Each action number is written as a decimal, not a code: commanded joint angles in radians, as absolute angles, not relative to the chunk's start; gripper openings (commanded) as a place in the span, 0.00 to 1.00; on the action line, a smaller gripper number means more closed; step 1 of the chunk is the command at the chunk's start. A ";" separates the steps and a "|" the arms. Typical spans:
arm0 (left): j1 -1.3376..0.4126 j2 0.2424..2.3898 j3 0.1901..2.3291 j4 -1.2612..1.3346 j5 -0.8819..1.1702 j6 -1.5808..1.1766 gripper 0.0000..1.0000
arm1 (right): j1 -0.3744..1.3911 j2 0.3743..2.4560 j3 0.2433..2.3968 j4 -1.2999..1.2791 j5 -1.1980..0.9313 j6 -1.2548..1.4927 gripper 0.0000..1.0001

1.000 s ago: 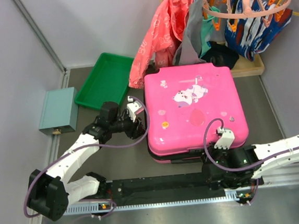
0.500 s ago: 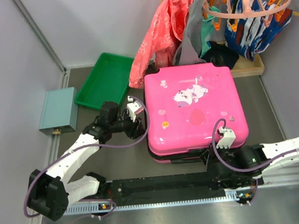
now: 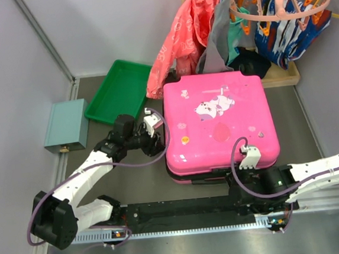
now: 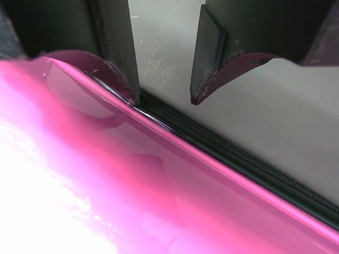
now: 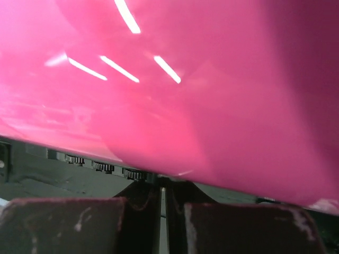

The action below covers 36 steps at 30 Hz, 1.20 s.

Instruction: Open, take out, and arrange the luggage

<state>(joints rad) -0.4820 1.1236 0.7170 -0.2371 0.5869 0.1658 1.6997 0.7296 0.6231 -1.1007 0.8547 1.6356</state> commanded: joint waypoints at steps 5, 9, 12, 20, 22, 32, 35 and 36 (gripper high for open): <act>-0.561 1.170 0.730 -0.111 0.695 0.146 0.49 | 1.658 0.932 0.705 -0.858 0.867 1.447 0.00; -0.577 1.167 0.712 -0.071 0.744 0.135 0.49 | 1.660 1.017 0.747 -0.763 0.882 1.379 0.00; -0.583 1.158 0.709 -0.064 0.756 0.132 0.49 | 1.661 1.064 0.782 -0.698 0.887 1.307 0.00; -0.581 1.114 0.707 -0.057 0.778 0.107 0.50 | 1.709 1.175 0.903 -0.695 0.925 1.233 0.00; -0.581 1.114 0.706 -0.064 0.775 0.115 0.50 | 1.710 1.169 0.896 -0.666 0.922 1.229 0.00; -0.581 1.115 0.730 -0.081 0.773 0.107 0.50 | 1.709 1.301 1.046 -0.534 0.908 0.960 0.00; -0.580 1.112 0.726 -0.084 0.767 0.112 0.50 | 1.704 1.308 1.049 -0.500 0.914 0.923 0.00; -0.580 1.114 0.724 -0.083 0.765 0.115 0.50 | 1.686 1.319 1.052 -0.496 0.905 0.917 0.00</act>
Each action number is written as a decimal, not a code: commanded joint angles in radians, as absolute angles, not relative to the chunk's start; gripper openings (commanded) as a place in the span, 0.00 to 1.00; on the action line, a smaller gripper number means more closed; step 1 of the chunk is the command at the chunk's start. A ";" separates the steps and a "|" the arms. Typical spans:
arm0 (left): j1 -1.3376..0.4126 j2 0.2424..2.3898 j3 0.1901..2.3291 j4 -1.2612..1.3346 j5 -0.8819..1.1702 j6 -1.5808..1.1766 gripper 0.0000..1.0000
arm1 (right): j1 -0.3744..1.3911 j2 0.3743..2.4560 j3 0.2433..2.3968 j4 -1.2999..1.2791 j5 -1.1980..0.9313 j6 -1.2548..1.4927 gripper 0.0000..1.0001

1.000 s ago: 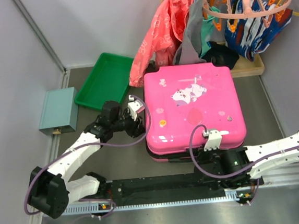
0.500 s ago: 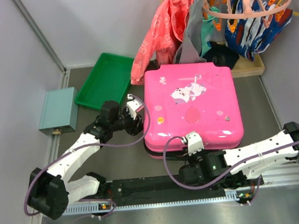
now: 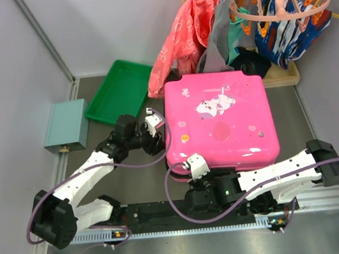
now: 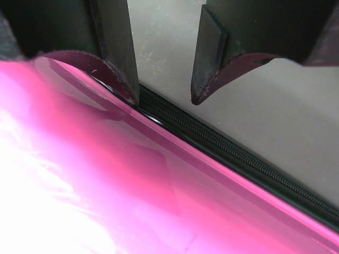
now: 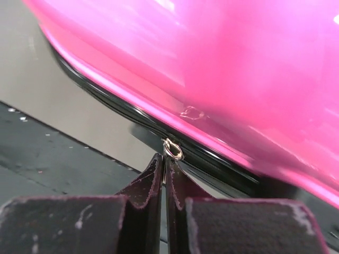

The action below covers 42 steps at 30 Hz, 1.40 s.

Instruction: Open, take out, and arrange the luggage

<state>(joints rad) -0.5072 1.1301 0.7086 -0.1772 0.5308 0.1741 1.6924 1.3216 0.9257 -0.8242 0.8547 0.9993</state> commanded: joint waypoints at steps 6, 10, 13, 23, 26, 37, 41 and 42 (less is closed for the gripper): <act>-0.581 1.121 0.729 -0.072 0.770 0.100 0.51 | 1.663 1.391 1.104 -0.278 0.862 0.686 0.00; -0.578 1.118 0.733 -0.072 0.764 0.097 0.51 | 1.623 1.446 1.140 -0.221 0.795 0.663 0.00; -0.577 1.108 0.730 -0.077 0.749 0.097 0.51 | 1.605 1.465 1.131 -0.157 0.758 0.660 0.00; -0.560 1.089 0.735 -0.086 0.718 0.068 0.52 | 1.537 1.503 1.167 -0.029 0.825 0.656 0.00; -0.552 1.095 0.741 -0.097 0.701 0.060 0.53 | 1.514 1.483 1.140 -0.029 0.873 0.742 0.00; -0.519 1.062 0.822 -0.319 0.644 0.149 0.64 | 1.482 1.474 1.106 -0.091 0.954 0.916 0.00; -0.499 1.040 0.856 -0.425 0.583 0.176 0.67 | 1.482 1.508 1.135 -0.074 0.939 0.882 0.00; -0.496 1.039 0.862 -0.437 0.578 0.181 0.67 | 1.482 1.519 1.150 -0.069 0.934 0.874 0.00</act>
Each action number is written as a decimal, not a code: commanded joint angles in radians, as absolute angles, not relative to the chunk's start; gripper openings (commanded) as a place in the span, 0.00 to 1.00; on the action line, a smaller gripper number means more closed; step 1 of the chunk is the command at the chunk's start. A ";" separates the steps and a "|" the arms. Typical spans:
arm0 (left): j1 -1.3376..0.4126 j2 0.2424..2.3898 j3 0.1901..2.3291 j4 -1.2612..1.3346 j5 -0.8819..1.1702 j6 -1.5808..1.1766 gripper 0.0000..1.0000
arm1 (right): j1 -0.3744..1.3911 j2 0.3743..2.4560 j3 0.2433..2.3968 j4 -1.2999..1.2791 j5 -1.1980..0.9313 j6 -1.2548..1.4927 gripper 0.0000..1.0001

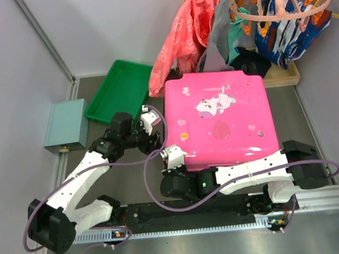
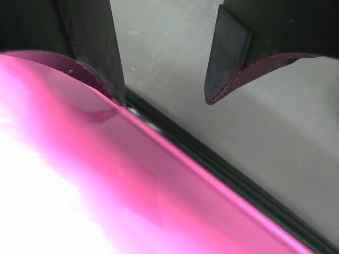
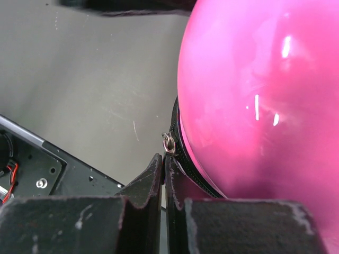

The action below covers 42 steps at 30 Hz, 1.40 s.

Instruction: Open, take out, and arrange the luggage

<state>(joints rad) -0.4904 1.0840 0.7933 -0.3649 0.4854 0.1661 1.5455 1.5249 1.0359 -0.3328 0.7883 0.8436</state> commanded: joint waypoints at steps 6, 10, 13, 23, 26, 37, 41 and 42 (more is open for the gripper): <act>-0.476 1.032 0.871 -0.505 0.572 0.205 0.73 | 1.479 1.526 1.157 -0.081 0.923 0.897 0.03; -0.446 1.032 0.887 -0.561 0.580 0.251 0.74 | 1.476 1.519 1.180 -0.106 0.873 0.839 0.24; -0.422 1.029 0.899 -0.610 0.595 0.271 0.74 | 1.482 1.487 1.190 -0.155 0.813 0.798 0.34; -0.416 0.983 0.868 -0.673 0.759 0.313 0.69 | 1.489 1.283 1.160 -0.460 0.704 0.740 0.41; -0.413 0.973 0.844 -0.693 0.875 0.423 0.66 | 1.471 1.189 1.160 -0.532 0.716 0.703 0.42; -0.419 0.953 0.660 -0.661 0.873 0.759 0.78 | 1.313 1.098 1.201 -0.849 0.834 0.658 0.53; -0.455 0.937 0.660 -0.565 0.851 0.655 0.86 | 1.304 1.045 1.164 -0.861 0.900 0.687 0.54; -0.465 0.936 0.658 -0.542 0.835 0.591 0.83 | 1.301 1.029 1.155 -0.858 0.908 0.695 0.54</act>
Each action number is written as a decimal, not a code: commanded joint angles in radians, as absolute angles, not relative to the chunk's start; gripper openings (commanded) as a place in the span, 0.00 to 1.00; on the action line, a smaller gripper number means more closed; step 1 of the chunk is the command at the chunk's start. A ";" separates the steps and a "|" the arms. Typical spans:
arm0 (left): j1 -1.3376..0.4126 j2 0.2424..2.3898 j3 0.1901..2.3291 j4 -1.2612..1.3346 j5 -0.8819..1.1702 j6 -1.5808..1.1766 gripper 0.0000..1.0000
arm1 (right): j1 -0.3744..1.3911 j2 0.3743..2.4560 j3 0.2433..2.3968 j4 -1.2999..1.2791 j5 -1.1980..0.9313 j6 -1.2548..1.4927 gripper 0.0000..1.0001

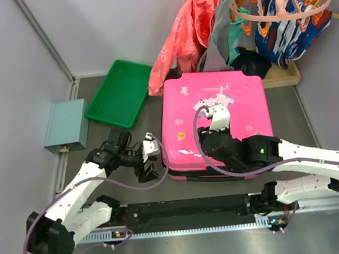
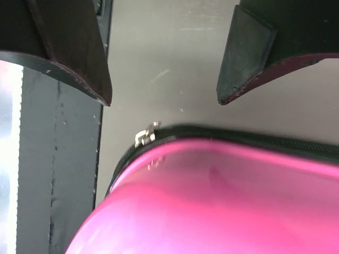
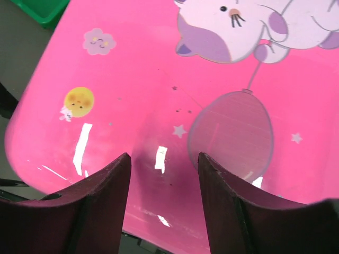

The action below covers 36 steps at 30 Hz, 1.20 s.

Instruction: Open, take out, and arrange the luggage

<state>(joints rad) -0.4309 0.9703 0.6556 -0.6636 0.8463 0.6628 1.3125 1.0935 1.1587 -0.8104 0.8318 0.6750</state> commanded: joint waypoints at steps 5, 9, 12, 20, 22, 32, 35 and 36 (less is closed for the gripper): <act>-0.610 0.945 0.657 -0.442 0.666 0.473 0.73 | 1.298 0.956 1.109 -0.847 0.965 0.773 0.53; -0.718 0.934 0.670 -0.459 0.513 0.379 0.74 | 1.298 0.936 1.112 -0.873 0.980 0.825 0.52; -0.719 0.920 0.667 -0.411 0.436 0.321 0.69 | 1.298 0.936 1.104 -0.877 0.979 0.851 0.51; -0.796 0.953 0.712 -0.422 0.437 0.279 0.69 | 1.299 0.979 1.112 -0.937 0.985 0.928 0.50; -0.804 0.957 0.703 -0.411 0.390 0.270 0.63 | 1.298 0.982 1.105 -0.934 0.989 0.931 0.50; -0.804 0.973 0.701 -0.350 0.327 0.284 0.00 | 1.298 0.992 1.089 -0.898 0.963 0.884 0.49; -0.804 0.965 0.696 -0.345 0.296 0.313 0.00 | 1.301 1.011 1.092 -0.865 0.911 0.799 0.48; -0.802 0.954 0.699 -0.348 0.278 0.322 0.00 | 1.299 1.018 1.100 -0.879 0.884 0.778 0.48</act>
